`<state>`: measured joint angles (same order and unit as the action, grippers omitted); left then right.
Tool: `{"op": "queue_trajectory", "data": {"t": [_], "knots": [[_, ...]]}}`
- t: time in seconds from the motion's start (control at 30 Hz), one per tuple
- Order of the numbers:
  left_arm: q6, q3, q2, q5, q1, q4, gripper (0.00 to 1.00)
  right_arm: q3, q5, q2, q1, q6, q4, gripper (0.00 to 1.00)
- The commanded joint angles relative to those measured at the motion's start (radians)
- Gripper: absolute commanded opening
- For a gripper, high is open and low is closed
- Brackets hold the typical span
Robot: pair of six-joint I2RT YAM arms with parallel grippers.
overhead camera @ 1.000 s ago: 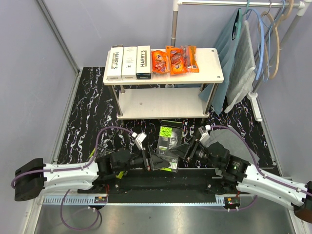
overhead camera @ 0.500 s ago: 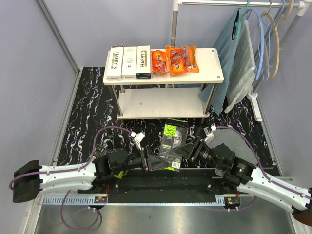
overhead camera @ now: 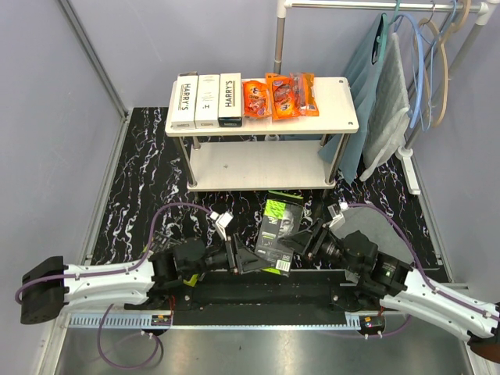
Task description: Place and organize the shaving razors onto the shelf
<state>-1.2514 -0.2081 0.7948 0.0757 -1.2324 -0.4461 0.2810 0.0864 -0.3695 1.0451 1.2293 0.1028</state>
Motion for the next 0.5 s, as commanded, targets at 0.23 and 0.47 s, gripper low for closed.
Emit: {"op": "queue_trajectory", "data": {"t": [0.23, 0.47], "knots": [[0.055, -0.036, 0.014, -0.024, -0.006, 0.052, 0.0, 0.371, 0.229, -0.083, -0.002, -0.077, 0.492, 1.0], [0.072, -0.077, 0.061, -0.028, -0.004, 0.07, 0.0, 0.54, 0.289, -0.17, -0.002, -0.129, 0.63, 1.0]]}}
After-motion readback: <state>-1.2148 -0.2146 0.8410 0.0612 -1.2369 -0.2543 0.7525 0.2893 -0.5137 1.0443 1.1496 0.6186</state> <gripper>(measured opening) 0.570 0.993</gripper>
